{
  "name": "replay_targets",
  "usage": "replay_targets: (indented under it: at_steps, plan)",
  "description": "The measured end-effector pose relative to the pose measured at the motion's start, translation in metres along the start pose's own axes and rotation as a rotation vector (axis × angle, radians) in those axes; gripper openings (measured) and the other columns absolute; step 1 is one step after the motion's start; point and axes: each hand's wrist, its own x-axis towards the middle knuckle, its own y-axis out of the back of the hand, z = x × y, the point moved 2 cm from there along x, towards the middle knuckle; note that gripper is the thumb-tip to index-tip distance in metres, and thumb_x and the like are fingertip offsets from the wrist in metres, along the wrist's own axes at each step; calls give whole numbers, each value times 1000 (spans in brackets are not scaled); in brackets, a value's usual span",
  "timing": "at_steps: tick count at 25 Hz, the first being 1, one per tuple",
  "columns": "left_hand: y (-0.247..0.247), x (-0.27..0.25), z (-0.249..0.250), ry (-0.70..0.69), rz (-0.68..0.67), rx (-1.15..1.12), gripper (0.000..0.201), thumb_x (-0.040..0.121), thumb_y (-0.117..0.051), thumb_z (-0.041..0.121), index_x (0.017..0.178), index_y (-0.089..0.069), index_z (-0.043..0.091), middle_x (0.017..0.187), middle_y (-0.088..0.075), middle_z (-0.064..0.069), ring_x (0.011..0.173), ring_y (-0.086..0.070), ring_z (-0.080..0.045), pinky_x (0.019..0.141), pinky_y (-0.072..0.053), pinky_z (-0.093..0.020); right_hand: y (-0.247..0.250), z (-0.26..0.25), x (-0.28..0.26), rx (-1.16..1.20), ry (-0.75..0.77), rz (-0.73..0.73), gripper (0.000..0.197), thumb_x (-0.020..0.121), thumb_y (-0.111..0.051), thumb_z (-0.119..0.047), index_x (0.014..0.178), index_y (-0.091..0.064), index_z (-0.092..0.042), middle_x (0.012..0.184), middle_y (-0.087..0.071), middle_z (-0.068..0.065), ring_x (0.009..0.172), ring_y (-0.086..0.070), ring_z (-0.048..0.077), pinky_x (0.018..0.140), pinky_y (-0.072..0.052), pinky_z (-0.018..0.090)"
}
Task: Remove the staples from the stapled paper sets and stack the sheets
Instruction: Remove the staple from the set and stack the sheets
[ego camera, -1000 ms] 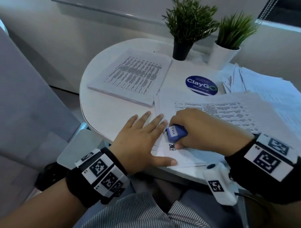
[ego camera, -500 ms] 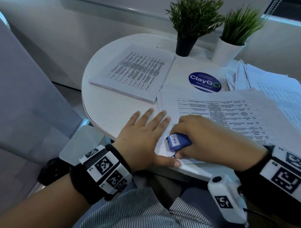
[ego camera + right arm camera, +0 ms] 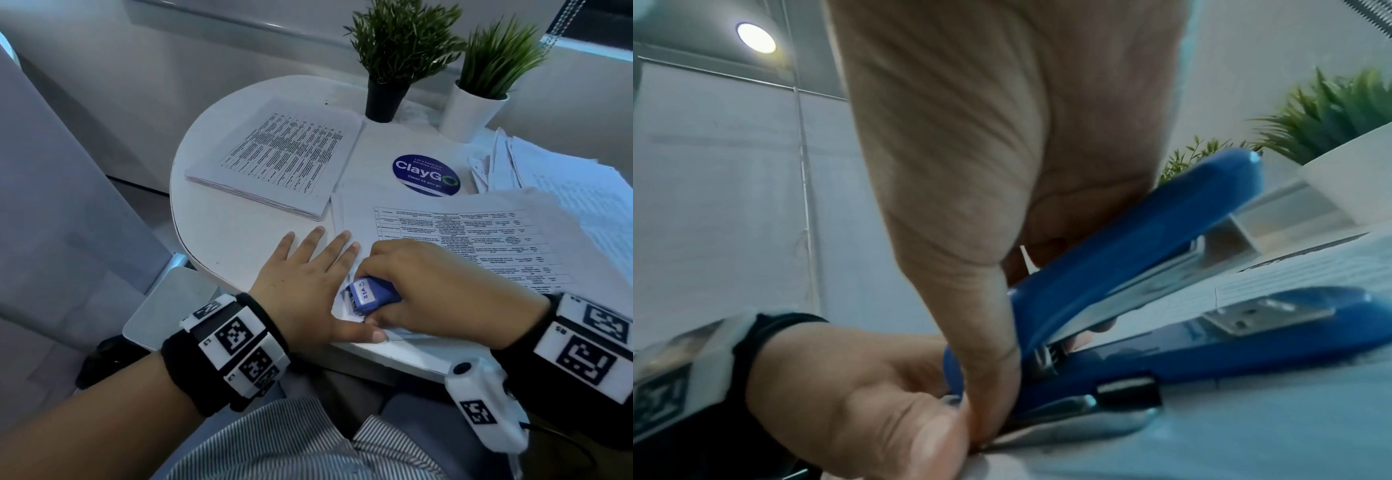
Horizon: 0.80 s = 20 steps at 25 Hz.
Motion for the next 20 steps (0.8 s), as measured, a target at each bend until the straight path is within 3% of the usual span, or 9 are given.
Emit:
replay_targets:
  at_steps: [3, 6, 8, 11, 13, 16, 20]
  plan:
    - [3, 11, 6, -9, -9, 7, 113, 64, -8, 90, 154, 8, 24, 161, 18, 7, 148, 21, -21, 120, 4, -51, 6, 12, 6, 26, -54, 19, 28, 73, -73, -46, 93, -60, -31, 86, -53, -8, 80, -53, 14, 75, -49, 37]
    - [-1, 17, 8, -21, -38, -31, 104, 71, -6, 85, 154, 9, 26, 161, 18, 9, 147, 21, -17, 120, 4, -49, 8, 21, 8, 62, -78, 6, 30, 74, -74, -47, 84, -45, -44, 83, -51, -9, 78, -51, 11, 71, -44, 31]
    - [-3, 18, 6, -27, -50, -37, 102, 71, -6, 86, 154, 10, 29, 161, 16, 10, 148, 18, -15, 120, 4, -49, 4, 22, 9, 39, -61, 1, 28, 77, -70, -48, 91, -46, -43, 86, -51, -10, 81, -51, 11, 73, -44, 31]
    - [-5, 20, 5, -40, -31, -33, 102, 68, -3, 88, 153, 11, 33, 162, 13, 11, 149, 12, -17, 120, 1, -50, -2, 20, 11, -26, 5, 4, 37, 82, -63, -45, 111, -48, -28, 98, -57, -8, 92, -55, 15, 81, -48, 36]
    - [-5, 21, 6, -46, -27, -16, 102, 67, 0, 88, 153, 11, 34, 162, 12, 11, 150, 11, -19, 120, -1, -51, -3, 18, 13, -52, 52, 4, 36, 84, -61, -41, 111, -44, -24, 101, -60, -4, 94, -57, 18, 81, -49, 38]
    - [-6, 21, 6, -40, -36, -16, 99, 70, -5, 86, 153, 10, 34, 162, 13, 11, 150, 11, -19, 119, 0, -51, -1, 18, 17, -82, 80, -55, 34, 85, -61, -40, 97, -32, -28, 96, -58, -5, 83, -54, 17, 74, -46, 33]
    - [-4, 20, 5, -46, -45, -8, 97, 69, -2, 85, 153, 9, 35, 162, 13, 11, 150, 11, -20, 120, -1, -50, 1, 22, 19, -80, 91, -100, 42, 86, -60, -41, 92, -20, -36, 81, -44, -17, 66, -44, 6, 60, -35, 22]
